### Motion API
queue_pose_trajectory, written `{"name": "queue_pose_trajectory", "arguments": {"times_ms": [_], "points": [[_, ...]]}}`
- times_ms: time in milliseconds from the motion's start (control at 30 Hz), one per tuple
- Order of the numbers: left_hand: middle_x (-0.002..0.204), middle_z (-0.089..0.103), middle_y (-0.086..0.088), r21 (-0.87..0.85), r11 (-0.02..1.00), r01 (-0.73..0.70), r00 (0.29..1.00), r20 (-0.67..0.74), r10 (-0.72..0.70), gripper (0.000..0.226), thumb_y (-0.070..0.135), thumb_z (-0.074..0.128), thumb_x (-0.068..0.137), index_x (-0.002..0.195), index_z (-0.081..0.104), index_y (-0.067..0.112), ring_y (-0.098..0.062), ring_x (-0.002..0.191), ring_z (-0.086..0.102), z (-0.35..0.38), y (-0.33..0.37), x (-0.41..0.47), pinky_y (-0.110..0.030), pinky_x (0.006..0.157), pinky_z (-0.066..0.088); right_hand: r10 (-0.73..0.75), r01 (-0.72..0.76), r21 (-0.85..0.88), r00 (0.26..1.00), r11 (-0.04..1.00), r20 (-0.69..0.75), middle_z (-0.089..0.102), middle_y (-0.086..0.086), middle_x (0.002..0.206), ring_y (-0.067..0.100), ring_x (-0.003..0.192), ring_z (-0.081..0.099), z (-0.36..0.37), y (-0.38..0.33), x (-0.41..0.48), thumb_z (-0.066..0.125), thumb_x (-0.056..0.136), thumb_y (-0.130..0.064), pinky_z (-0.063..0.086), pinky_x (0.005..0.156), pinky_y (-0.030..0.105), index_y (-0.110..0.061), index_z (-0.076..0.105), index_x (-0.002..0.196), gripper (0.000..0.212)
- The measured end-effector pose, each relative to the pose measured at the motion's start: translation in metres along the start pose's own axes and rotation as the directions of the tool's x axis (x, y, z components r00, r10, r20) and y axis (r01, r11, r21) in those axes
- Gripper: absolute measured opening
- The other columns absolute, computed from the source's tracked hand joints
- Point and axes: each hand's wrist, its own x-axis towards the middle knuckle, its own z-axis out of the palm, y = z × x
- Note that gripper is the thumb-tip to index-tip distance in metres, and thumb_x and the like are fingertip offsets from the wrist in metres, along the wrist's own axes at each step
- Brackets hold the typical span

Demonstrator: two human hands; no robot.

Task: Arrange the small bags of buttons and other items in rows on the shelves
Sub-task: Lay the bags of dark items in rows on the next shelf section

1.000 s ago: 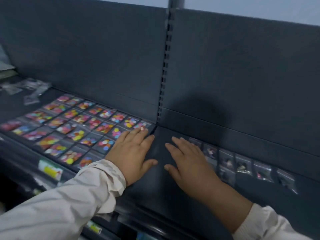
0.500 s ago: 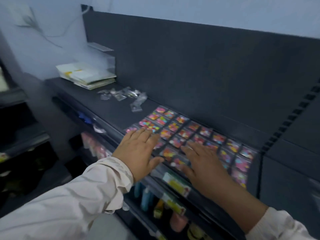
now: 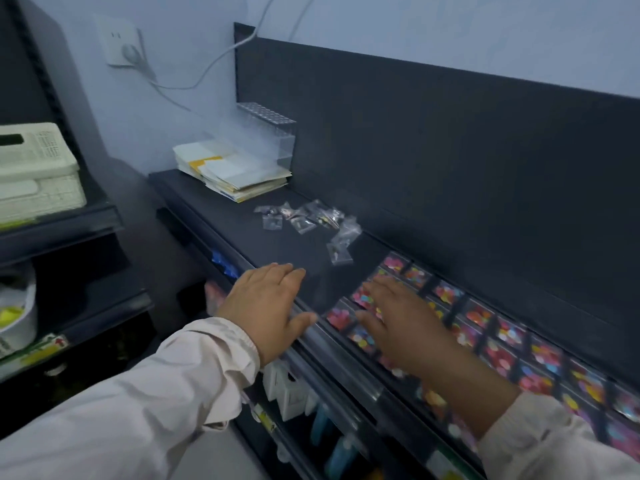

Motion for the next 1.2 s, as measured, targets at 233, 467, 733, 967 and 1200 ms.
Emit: {"name": "queue_pose_trajectory", "arguments": {"times_ms": [233, 467, 733, 967, 1200], "points": [[0.15, 0.033, 0.0, -0.027, 0.99, 0.139, 0.99, 0.034, -0.138, 0.069, 0.053, 0.045, 0.091, 0.147, 0.023, 0.019, -0.018, 0.134, 0.035, 0.001, -0.048, 0.067, -0.03, 0.11, 0.027, 0.092, -0.088, 0.132, 0.995, 0.987, -0.024, 0.051, 0.009, 0.124, 0.024, 0.11, 0.053, 0.012, 0.011, 0.101, 0.05, 0.093, -0.037, 0.043, 0.092, 0.032, -0.013, 0.051, 0.126, 0.04], [0.127, 0.052, -0.007, -0.093, 0.92, 0.381, 0.924, 0.084, -0.374, 0.051, 0.05, 0.049, 0.09, 0.129, 0.046, 0.016, -0.026, 0.115, 0.053, 0.013, -0.094, 0.139, -0.037, 0.092, 0.045, 0.246, -0.25, 0.151, 0.968, 0.956, 0.043, 0.052, 0.011, 0.116, 0.027, 0.103, 0.055, 0.03, 0.026, 0.182, 0.049, 0.093, -0.032, 0.04, 0.079, 0.028, -0.013, 0.057, 0.11, 0.026], [0.122, 0.058, -0.013, -0.123, 0.896, 0.427, 0.902, 0.122, -0.413, 0.045, 0.043, 0.052, 0.09, 0.126, 0.053, 0.016, -0.031, 0.112, 0.056, 0.045, -0.156, 0.233, -0.035, 0.088, 0.044, 0.517, -0.515, 0.16, 0.855, 0.842, 0.034, 0.062, 0.012, 0.112, 0.028, 0.101, 0.058, 0.049, 0.032, 0.231, 0.052, 0.09, -0.035, 0.04, 0.074, 0.027, -0.012, 0.06, 0.106, 0.029], [0.123, 0.056, -0.015, -0.008, 0.884, 0.467, 0.86, 0.237, -0.452, 0.059, 0.058, 0.044, 0.086, 0.122, 0.057, 0.013, -0.033, 0.113, 0.053, 0.077, -0.192, 0.29, -0.035, 0.087, 0.045, 0.735, -0.733, 0.171, 0.675, 0.658, 0.061, 0.063, 0.008, 0.113, 0.027, 0.104, 0.06, 0.06, 0.02, 0.245, 0.056, 0.084, -0.047, 0.042, 0.074, 0.026, -0.014, 0.057, 0.107, 0.04], [0.123, 0.047, -0.015, -0.104, 0.897, 0.429, 0.899, 0.144, -0.413, 0.066, 0.06, 0.062, 0.075, 0.114, 0.06, 0.007, -0.034, 0.114, 0.043, 0.093, -0.186, 0.3, -0.04, 0.085, 0.044, 0.833, -0.821, 0.234, 0.549, 0.52, 0.076, 0.063, 0.01, 0.104, 0.029, 0.097, 0.06, 0.078, 0.006, 0.247, 0.066, 0.075, -0.042, 0.05, 0.077, 0.031, -0.013, 0.058, 0.097, 0.037]]}}
